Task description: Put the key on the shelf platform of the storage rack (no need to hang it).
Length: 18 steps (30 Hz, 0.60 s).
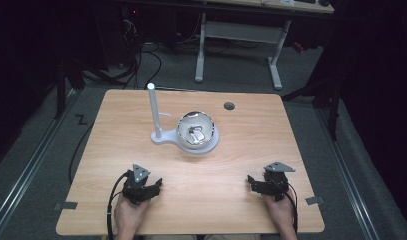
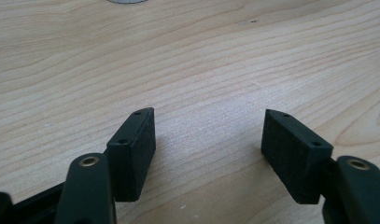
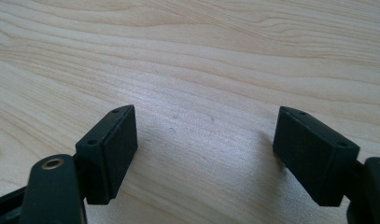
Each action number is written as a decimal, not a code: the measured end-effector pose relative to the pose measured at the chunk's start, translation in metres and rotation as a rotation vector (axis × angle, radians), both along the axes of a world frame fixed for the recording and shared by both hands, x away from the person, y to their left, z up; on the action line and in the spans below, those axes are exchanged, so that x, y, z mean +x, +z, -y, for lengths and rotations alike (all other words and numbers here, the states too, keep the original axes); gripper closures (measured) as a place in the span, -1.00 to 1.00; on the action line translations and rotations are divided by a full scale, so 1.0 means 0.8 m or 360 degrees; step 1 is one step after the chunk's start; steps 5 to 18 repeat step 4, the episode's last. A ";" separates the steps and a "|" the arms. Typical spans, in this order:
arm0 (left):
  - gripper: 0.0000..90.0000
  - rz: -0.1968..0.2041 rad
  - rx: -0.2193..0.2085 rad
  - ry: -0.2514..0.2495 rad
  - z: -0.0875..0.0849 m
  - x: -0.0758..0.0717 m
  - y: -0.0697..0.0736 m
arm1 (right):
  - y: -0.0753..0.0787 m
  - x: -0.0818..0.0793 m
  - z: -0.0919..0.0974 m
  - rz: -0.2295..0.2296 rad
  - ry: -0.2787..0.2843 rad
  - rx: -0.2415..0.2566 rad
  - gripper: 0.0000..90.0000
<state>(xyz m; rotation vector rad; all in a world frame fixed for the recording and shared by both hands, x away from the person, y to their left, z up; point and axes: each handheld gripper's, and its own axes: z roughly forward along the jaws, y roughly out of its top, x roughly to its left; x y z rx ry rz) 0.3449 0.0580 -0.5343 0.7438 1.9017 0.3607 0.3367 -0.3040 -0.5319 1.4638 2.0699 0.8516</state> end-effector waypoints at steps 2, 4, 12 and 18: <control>-0.20 0.0010 0.0020 -0.0011 0.001 -0.001 -0.001 | 0.000 0.000 0.000 0.0002 0.0001 -0.0002 -0.51; -0.19 0.0010 0.0020 -0.0010 0.001 -0.001 -0.001 | 0.000 0.000 0.000 0.0001 0.0001 -0.0001 -0.51; -0.19 0.0010 0.0020 -0.0010 0.001 -0.001 -0.001 | 0.000 0.000 0.000 0.0001 0.0001 -0.0001 -0.51; -0.19 0.0010 0.0020 -0.0010 0.001 -0.001 -0.001 | 0.000 0.000 0.000 0.0001 0.0001 -0.0001 -0.51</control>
